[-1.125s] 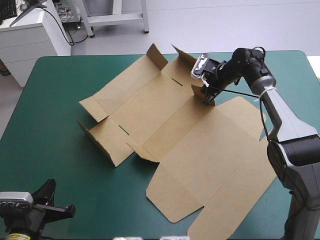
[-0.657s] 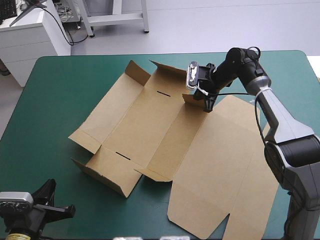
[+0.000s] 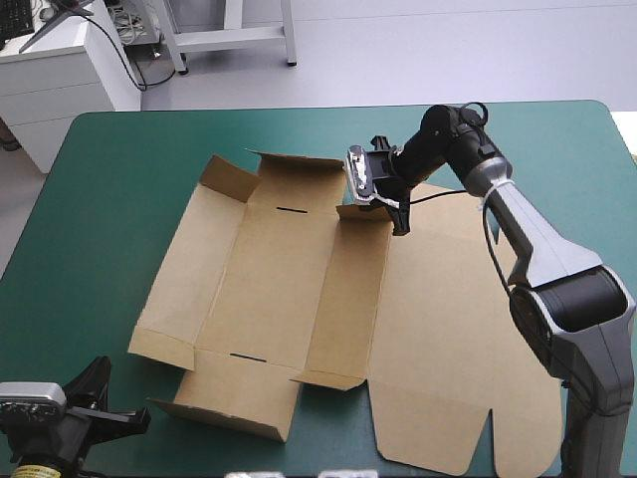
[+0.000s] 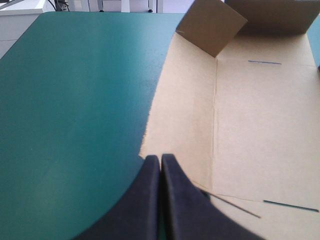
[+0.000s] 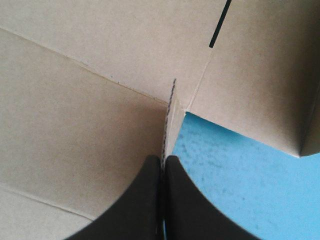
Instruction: Fold the box
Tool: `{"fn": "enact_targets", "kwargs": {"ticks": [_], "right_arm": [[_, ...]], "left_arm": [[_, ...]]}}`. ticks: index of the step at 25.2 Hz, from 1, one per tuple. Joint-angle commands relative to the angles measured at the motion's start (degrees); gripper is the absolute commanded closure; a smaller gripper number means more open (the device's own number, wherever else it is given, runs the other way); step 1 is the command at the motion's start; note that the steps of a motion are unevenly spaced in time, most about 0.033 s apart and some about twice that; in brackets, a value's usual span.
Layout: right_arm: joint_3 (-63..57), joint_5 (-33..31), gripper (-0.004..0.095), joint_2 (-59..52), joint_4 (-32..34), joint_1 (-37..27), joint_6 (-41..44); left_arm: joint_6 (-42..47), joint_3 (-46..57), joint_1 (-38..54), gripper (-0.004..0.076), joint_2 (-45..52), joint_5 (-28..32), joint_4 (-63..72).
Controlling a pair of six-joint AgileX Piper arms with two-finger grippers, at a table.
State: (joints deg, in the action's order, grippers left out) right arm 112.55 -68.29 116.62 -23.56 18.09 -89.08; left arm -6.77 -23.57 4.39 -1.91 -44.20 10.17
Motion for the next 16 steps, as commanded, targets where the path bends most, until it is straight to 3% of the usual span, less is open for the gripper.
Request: {"fn": "enact_targets", "kwargs": {"ticks": [1,16], "right_arm": [[1.79,2.59,0.0927,-2.14,2.98,-0.17,-1.19],[1.89,6.64,0.0927,-0.42,-4.08,-0.08,-6.54]], "left_arm": [[-0.12,-1.33,-0.22,0.0732,-1.05,4.07,0.84],[-0.12,-1.33,-0.22,0.0732,-1.05,3.99,0.84]]}}
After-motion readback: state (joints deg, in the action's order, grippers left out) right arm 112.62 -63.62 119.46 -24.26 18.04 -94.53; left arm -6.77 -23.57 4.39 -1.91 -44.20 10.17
